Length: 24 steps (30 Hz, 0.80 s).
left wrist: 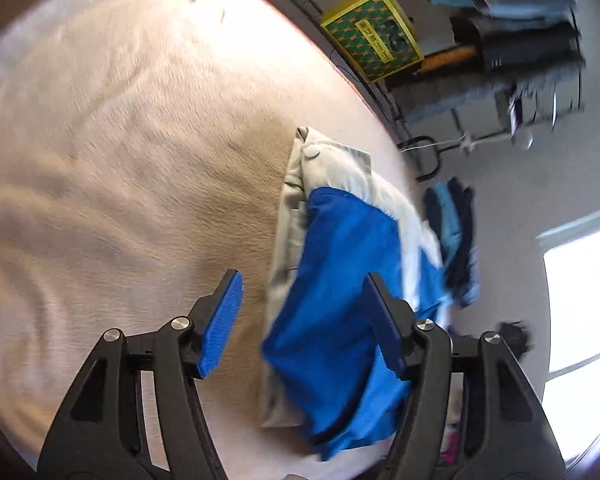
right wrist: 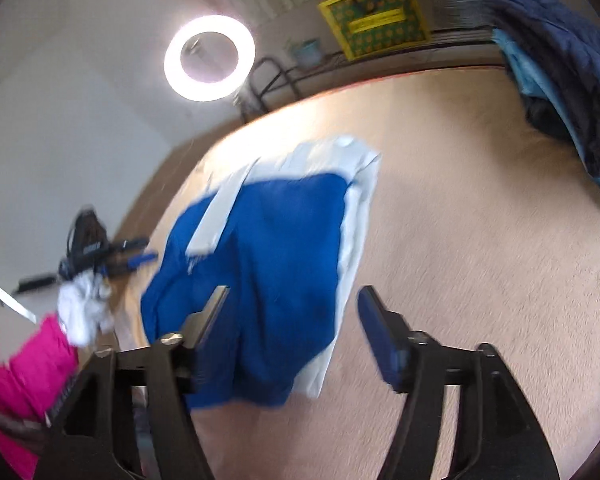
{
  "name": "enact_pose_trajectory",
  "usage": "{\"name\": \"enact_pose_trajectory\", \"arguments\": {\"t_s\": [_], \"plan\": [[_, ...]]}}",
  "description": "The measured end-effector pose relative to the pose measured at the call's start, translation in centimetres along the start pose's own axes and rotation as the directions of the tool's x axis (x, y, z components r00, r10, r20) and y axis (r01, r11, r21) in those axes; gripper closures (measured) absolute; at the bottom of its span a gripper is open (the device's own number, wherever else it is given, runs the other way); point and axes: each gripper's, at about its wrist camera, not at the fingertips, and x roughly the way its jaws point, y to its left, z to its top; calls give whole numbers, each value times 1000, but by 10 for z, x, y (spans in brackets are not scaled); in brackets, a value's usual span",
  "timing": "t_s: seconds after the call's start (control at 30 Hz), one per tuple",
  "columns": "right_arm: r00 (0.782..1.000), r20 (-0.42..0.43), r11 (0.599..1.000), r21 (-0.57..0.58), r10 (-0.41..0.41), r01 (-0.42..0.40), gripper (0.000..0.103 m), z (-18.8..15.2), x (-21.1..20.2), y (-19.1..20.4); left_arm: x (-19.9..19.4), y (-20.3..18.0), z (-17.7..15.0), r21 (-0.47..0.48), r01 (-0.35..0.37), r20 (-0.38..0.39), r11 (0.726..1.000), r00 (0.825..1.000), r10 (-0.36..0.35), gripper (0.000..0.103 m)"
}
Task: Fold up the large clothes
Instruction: 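Grasp the folded jacket bundle with both tools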
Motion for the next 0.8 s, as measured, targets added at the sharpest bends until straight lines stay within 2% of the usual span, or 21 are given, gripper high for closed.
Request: {"name": "enact_pose_trajectory", "arguments": {"t_s": [0.13,0.33,0.53,0.63,0.8], "plan": [[998,-63,998,64,17,-13,36,10,23,-17,19,10,6,-75,34,-43,997,998,-38,39],[991,-93,976,203,94,-73,36,11,43,-37,41,19,14,-136,66,-78,989,994,-77,39],[980,-79,940,306,181,-148,36,7,52,-50,63,8,30,-110,95,-111,989,988,-107,39],[977,-69,935,311,203,-172,36,9,59,-46,72,5,37,-109,108,-119,988,986,-120,39],[975,-73,938,296,211,-181,40,9,69,-39,77,-4,37,-47,96,-112,994,989,-101,39]]}}
